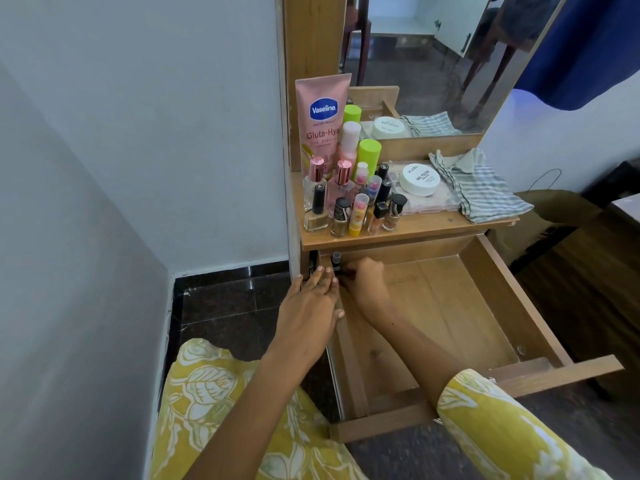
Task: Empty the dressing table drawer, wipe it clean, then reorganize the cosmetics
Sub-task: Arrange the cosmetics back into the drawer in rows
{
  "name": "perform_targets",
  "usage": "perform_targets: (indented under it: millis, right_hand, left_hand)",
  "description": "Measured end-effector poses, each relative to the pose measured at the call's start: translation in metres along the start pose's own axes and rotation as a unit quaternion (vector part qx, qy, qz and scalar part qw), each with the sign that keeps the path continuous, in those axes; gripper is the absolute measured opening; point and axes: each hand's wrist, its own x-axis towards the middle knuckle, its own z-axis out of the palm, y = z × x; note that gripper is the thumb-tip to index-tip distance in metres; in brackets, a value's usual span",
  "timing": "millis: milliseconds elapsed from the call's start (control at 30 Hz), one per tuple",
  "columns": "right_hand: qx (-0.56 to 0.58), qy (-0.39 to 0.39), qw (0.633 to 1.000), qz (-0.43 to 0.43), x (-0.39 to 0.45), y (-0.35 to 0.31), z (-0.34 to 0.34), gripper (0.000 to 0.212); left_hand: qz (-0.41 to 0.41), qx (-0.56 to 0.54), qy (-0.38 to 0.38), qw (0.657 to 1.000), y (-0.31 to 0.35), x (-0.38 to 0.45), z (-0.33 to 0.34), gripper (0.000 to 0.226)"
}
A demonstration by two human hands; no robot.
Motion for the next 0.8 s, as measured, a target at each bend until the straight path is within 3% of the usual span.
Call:
perform_targets:
  millis: [233,300,400,500,567,667,800]
  right_hand:
    - [-0.060,0.009,0.998,-0.009,-0.007,-0.005,-0.013,0.018]
    - [-0.093,0.044,0.994,-0.024,-0.019,-0.007,-0.024,0.016]
    - [-0.069,0.157,0.983,-0.069,-0.039,-0.013,-0.041,0.009]
    - [-0.007,0.257,0.961,-0.100,-0.050,-0.024,-0.054,0.010]
    - [0.020,0.291,0.949,-0.115,-0.049,-0.031,-0.060,0.024]
    - [0.001,0.274,0.954,-0.120,-0.041,-0.037,-0.065,0.049]
    - [-0.033,0.265,0.957,-0.109,-0.027,-0.040,-0.064,0.055]
  left_hand:
    - [-0.018,-0.044,0.070,0.996,0.009,0.002,-0.006,0.046]
    - [-0.021,-0.057,0.104,0.993,0.014,0.001,-0.008,0.040]
    - [-0.022,-0.063,0.126,0.990,0.019,0.001,-0.009,0.037]
    - [-0.020,-0.022,0.096,0.995,0.018,0.003,-0.007,0.044]
    - [-0.024,0.001,0.067,0.997,0.015,0.006,-0.003,0.050]
    - [-0.024,0.031,0.032,0.999,0.012,0.008,0.001,0.055]
    - [-0.027,0.050,0.008,0.998,0.010,0.009,0.002,0.055]
